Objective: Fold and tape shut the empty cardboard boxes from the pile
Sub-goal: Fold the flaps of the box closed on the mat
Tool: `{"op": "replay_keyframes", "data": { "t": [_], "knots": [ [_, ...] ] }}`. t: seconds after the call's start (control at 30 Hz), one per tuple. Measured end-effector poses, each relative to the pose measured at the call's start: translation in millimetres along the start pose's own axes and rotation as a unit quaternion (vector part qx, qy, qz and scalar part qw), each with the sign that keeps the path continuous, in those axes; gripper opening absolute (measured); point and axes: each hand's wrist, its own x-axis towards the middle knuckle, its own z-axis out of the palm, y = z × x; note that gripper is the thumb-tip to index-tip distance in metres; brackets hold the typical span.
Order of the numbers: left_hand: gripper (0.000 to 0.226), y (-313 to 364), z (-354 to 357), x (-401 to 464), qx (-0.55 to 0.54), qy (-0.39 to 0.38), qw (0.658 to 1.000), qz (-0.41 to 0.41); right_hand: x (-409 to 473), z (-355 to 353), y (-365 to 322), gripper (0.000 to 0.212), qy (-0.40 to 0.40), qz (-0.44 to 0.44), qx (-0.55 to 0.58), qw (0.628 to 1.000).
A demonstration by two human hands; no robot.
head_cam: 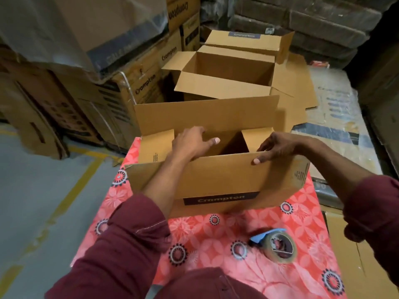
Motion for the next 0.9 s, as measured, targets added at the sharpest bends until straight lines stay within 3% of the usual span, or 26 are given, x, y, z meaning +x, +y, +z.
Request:
{"op": "replay_keyframes", "data": {
  "t": [0.1, 0.23, 0.33, 0.5, 0.6, 0.77, 0.9],
  "knots": [
    [0.063, -14.1, 16.0, -2.7, 0.032, 0.048, 0.997, 0.055, 11.0, 7.6, 5.9, 0.085, 0.059, 0.007, -0.01, 0.998],
    [0.06, -33.6, 37.3, -6.6, 0.096, 0.008, 0.99, 0.1, 31.0, 33.9, 3.4, 0.08, 0.113, 0.023, -0.033, 0.993],
    [0.06, -56.5, 49.5, -6.8, 0.124, -0.014, 0.986, 0.109, 46.8, 60.5, 6.0, 0.09, 0.155, 0.024, -0.049, 0.986],
    [0.071, -119.5, 58.7, -9.8, 0.171, -0.023, 0.984, 0.051, 56.7, 96.7, -12.7, 0.05, 0.229, 0.038, -0.126, 0.965],
    [0.081, -148.8, 60.7, -13.8, 0.193, -0.044, 0.978, 0.065, 62.5, 92.3, -49.2, 0.072, 0.284, 0.0, -0.182, 0.941],
    [0.082, -162.2, 59.2, -20.7, 0.204, -0.047, 0.972, 0.101, 101.9, 52.7, -137.3, 0.099, 0.379, -0.069, -0.181, 0.905],
    [0.083, -176.6, 52.9, -31.3, 0.209, -0.056, 0.97, 0.109, 131.4, 21.0, -178.8, 0.106, 0.364, -0.077, -0.209, 0.904]
  ]
}}
